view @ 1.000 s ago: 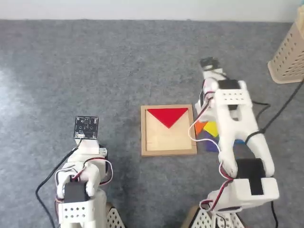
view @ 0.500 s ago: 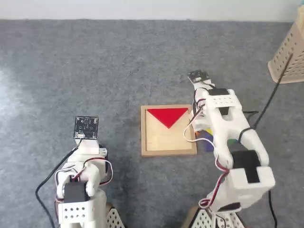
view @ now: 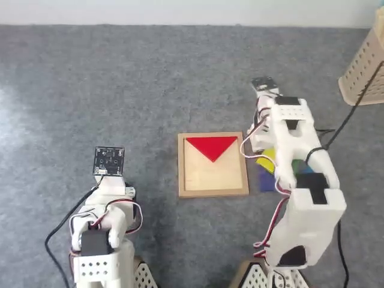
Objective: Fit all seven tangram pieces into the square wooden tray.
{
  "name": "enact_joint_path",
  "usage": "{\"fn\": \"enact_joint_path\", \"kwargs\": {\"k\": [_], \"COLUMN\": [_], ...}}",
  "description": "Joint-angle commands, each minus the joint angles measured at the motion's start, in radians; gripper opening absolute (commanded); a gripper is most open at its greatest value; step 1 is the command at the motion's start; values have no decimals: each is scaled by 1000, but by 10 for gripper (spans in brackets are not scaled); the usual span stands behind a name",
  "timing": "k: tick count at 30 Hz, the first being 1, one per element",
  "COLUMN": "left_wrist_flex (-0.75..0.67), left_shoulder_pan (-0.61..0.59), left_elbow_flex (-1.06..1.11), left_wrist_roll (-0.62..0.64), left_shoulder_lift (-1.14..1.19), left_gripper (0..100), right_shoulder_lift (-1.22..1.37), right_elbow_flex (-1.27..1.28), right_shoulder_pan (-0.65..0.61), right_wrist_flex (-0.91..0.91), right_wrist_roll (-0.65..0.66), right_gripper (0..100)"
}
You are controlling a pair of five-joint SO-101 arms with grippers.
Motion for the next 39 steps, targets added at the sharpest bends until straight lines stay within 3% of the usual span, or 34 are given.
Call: {"fn": "enact_joint_path", "kwargs": {"k": [1,8,17,32,39], "left_wrist_flex": [5,5,5,5,5], "left_shoulder_pan": [3,3,3,3,3], "left_elbow_flex": [-12,-12,-12,-12,-12], "left_wrist_roll": [8,8,8,8,8], "left_shoulder_lift": [-17,-17,-17,-17,-17], "left_gripper": [12,12,12,12,12], "right_shoulder_lift": [24,-120,-404,-96,-79], "right_elbow_flex": [-18,54,334,169,146], "right_shoulder_pan": [36,-13,-114,-39,-31], "right_wrist_flex": [41,18,-110,-59,-47], "right_wrist_roll": [14,14,40,35,35], "right_gripper": [303,303,303,303,267]}}
